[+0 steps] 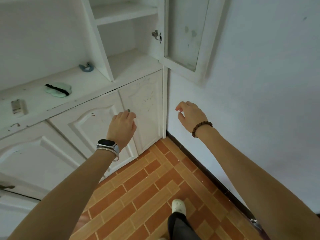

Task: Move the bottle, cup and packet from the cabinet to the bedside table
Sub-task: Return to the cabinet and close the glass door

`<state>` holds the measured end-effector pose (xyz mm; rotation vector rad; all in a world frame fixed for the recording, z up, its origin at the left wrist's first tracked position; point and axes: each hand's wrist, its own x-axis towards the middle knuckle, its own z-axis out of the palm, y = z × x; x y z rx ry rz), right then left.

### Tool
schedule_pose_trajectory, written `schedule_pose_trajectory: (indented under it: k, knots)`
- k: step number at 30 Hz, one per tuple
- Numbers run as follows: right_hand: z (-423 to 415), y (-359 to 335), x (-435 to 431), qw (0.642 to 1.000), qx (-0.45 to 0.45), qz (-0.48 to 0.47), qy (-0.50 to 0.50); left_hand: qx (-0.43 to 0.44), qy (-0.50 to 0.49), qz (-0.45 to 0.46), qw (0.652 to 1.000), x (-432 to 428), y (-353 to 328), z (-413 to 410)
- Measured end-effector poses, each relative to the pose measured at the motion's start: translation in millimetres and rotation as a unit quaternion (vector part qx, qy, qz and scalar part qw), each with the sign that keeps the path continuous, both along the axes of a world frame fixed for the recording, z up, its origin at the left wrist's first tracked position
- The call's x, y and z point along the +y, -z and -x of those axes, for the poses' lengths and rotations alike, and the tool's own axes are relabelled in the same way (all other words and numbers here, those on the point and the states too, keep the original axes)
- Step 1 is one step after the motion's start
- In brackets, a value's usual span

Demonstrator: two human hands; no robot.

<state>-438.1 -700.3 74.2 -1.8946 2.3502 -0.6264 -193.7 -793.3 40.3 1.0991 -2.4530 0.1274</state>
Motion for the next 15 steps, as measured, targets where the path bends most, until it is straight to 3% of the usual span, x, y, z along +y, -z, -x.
schedule_pose_trajectory:
  k: [15]
  knots:
    - [78.1, -68.4, -137.6, 0.996, 0.031, 0.057, -0.053, 0.056, -0.04, 0.047, 0.997, -114.9, -55.2, 96.7]
